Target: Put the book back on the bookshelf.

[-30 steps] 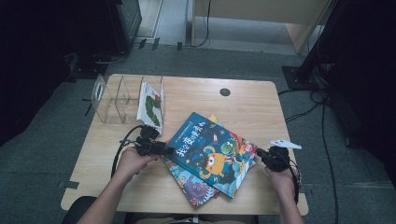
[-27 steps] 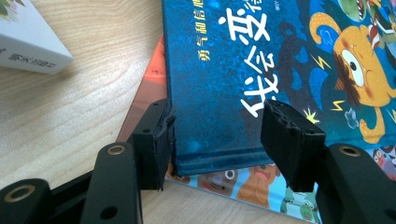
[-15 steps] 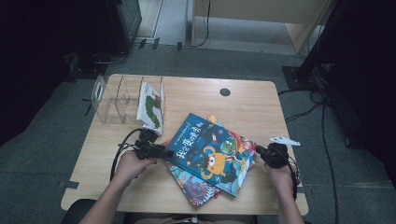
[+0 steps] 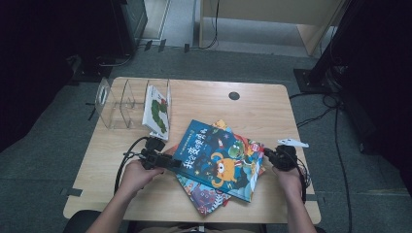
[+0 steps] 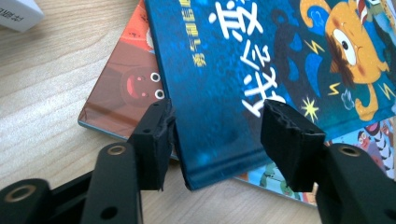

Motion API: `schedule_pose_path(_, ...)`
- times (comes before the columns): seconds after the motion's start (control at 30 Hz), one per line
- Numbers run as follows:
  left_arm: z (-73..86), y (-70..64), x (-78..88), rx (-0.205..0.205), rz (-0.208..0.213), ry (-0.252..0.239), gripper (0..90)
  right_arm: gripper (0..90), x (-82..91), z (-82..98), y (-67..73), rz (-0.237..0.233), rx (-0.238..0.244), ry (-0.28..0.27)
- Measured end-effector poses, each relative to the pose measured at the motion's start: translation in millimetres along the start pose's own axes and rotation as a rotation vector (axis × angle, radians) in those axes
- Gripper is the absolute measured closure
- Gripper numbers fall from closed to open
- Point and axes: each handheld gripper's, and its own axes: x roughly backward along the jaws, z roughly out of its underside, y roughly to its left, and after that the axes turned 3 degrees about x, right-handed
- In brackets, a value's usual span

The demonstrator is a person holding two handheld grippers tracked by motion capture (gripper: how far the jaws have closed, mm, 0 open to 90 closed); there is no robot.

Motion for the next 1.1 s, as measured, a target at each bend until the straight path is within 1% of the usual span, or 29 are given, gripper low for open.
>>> schedule_pose_path(0.13,2.7,-1.8,-0.9,-0.010,0.008,0.017,44.5,90.0,-2.3,-3.0,0.5,0.000,-0.002,-0.003)
schedule_pose_path(0.23,4.9,-2.4,-1.0,0.003,0.019,0.014,44.0,90.0,-3.9,-4.5,0.5,-0.001,-0.004,-0.003)
schedule_pose_path(0.5,7.6,-1.5,2.1,0.018,0.037,0.022,42.9,90.0,-8.3,-8.7,1.4,-0.007,0.006,-0.002)
schedule_pose_path(0.63,7.7,0.9,4.9,0.039,0.054,0.022,41.9,90.0,-10.6,-10.7,2.2,-0.012,0.012,-0.001)
schedule_pose_path(0.67,7.8,1.6,6.4,0.038,0.048,0.014,41.8,90.0,-11.0,-11.2,2.5,-0.015,0.013,0.000)
schedule_pose_path(0.77,8.1,5.5,12.4,0.055,0.033,-0.010,41.2,90.0,-12.6,-12.6,2.8,-0.022,0.019,0.002)
schedule_pose_path(0.8,8.1,5.5,12.4,0.055,0.033,-0.010,41.2,90.0,-13.2,-13.1,2.7,-0.026,0.021,0.001)
schedule_pose_path(0.83,8.4,9.7,16.1,0.067,0.021,-0.022,41.1,90.0,-13.8,-13.7,2.8,-0.027,0.022,0.001)
schedule_pose_path(0.9,9.0,12.8,18.6,0.081,0.008,-0.032,40.9,90.0,-14.8,-14.7,3.2,-0.028,0.028,0.002)
schedule_pose_path(1.1,9.9,17.5,21.9,0.091,-0.017,-0.039,40.5,90.0,-17.8,-17.5,4.6,-0.030,0.036,0.002)
